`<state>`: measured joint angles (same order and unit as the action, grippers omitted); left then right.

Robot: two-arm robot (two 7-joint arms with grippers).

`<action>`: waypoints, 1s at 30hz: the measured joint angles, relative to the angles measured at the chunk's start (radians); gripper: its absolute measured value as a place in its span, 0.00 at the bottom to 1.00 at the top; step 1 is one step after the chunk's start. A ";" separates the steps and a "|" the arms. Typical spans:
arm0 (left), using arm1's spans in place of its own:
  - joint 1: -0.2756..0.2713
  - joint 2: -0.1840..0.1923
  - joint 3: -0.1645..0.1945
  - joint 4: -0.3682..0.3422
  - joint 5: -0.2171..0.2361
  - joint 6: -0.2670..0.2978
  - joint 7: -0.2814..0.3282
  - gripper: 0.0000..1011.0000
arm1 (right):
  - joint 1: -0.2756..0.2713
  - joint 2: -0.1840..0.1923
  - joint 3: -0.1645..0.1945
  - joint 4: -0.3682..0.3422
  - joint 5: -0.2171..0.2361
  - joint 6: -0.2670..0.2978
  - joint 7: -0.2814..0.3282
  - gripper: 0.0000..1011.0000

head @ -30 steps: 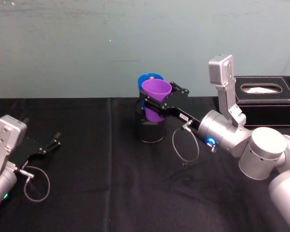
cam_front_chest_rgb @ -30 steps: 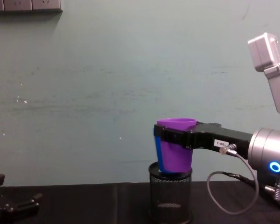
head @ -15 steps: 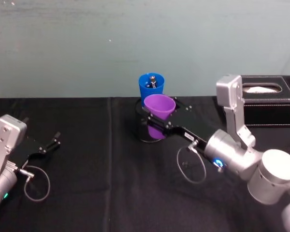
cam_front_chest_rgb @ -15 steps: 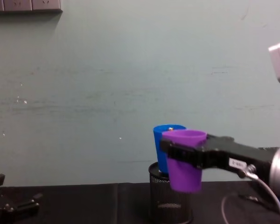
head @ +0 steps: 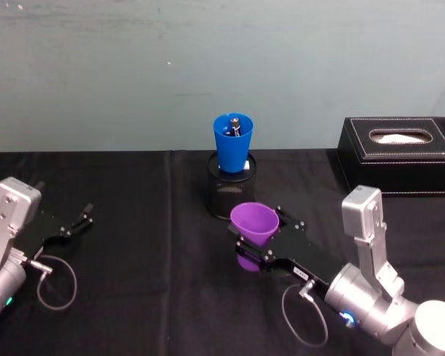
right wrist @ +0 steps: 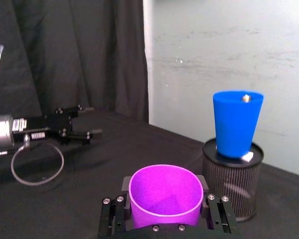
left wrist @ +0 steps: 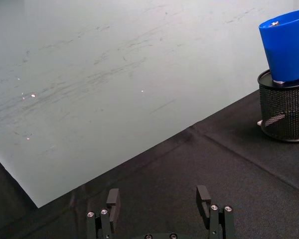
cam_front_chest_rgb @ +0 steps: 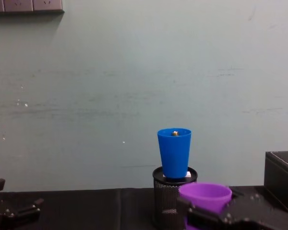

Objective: Pick up one cup with a gripper and tap it against the other cup.

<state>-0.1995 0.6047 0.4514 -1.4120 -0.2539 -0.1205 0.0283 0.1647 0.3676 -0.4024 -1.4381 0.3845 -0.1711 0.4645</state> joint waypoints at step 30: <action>0.000 0.000 0.000 0.000 0.000 0.000 0.000 0.99 | -0.042 -0.084 0.045 0.151 -0.101 -0.155 -0.014 0.74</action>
<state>-0.1995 0.6047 0.4514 -1.4120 -0.2539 -0.1205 0.0283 0.1228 0.2837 -0.3578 -1.2872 0.2837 -0.3263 0.4503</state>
